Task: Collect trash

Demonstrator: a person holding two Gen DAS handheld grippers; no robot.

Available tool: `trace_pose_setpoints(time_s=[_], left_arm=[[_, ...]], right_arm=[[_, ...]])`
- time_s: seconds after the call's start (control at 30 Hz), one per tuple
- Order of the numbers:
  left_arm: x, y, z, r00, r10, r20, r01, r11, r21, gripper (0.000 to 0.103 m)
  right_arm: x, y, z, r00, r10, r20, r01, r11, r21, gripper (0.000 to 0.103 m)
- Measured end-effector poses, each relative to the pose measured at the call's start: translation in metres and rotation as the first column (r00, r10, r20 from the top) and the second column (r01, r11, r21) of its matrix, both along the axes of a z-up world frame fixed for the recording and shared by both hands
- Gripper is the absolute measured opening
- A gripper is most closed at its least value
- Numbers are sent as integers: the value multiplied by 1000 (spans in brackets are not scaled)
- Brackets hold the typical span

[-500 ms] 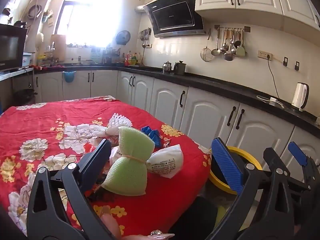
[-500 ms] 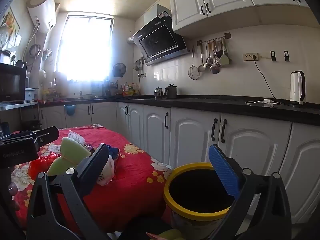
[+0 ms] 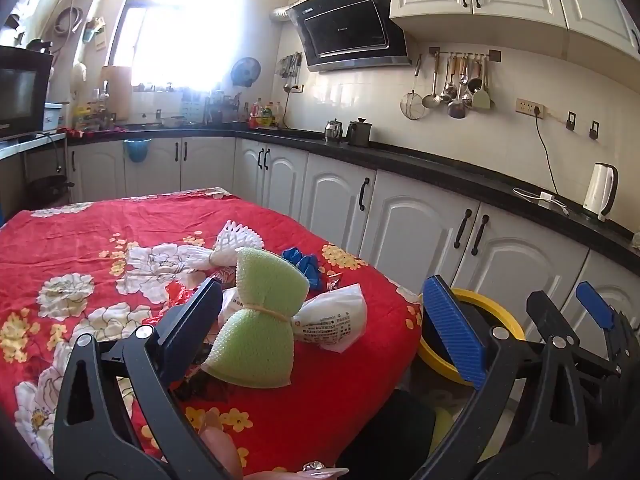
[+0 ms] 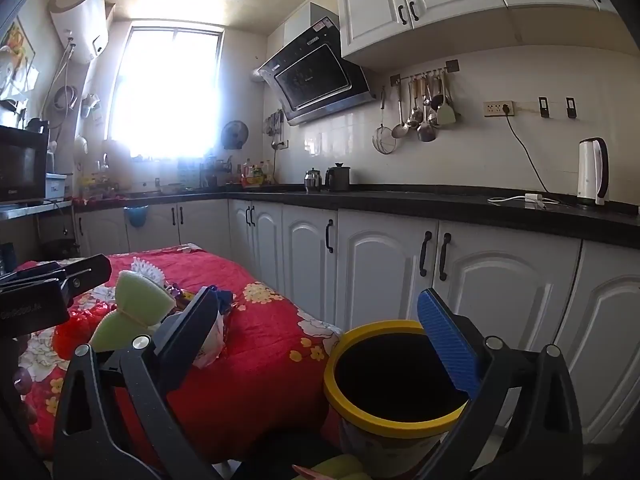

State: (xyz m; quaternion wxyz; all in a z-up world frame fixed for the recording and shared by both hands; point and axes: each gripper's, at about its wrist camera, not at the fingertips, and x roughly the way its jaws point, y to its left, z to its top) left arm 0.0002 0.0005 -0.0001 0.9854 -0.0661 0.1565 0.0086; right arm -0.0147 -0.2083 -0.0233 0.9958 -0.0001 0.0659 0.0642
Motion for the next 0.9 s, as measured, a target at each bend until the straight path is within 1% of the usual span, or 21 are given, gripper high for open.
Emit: trace_pose_setpoints(time_s=[0.63,0.9], left_arm=[[0,0,0,1000,-1,-4,1,1000,-1,92],[-1,-5,-5,1000,-3,-8,3,1000,-2,92]], right_arm=[[3,2,-1,1000,-8,-9,8,1000,1,97],[2,2,0,1000,-7,-11,7,1000,2,97]])
